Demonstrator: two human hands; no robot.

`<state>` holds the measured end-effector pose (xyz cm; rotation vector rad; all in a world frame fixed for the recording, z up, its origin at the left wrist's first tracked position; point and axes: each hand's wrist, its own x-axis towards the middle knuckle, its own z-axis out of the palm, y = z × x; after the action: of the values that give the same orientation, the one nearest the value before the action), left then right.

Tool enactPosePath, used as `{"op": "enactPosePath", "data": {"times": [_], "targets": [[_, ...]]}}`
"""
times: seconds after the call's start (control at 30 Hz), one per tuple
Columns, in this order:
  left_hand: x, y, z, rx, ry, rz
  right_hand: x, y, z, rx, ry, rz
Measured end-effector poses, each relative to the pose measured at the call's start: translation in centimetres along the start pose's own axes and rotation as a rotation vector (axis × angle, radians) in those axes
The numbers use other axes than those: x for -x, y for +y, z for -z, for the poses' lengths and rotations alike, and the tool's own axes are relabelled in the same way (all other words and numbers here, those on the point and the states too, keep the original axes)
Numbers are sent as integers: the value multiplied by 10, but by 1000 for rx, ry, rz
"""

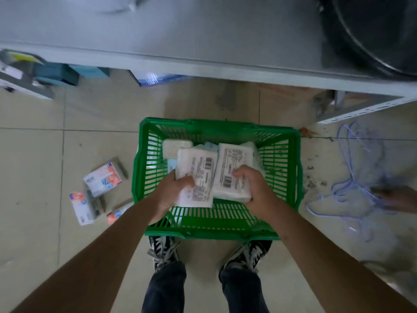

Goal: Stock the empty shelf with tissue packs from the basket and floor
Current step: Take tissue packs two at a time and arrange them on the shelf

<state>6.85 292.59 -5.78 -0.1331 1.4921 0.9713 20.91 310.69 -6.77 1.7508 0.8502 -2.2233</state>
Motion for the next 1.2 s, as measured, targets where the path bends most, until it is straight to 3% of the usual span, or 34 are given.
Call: {"op": "enactPosePath", "data": {"times": [0.23, 0.97, 1.2], "targets": [[89, 63, -11, -37, -147, -58, 93, -64, -22, 40, -101, 107], [470, 273, 3, 77, -25, -380, 488, -215, -164, 143, -251, 384], [551, 322, 19, 162, -95, -512, 581, -246, -212, 208, -280, 504]]}}
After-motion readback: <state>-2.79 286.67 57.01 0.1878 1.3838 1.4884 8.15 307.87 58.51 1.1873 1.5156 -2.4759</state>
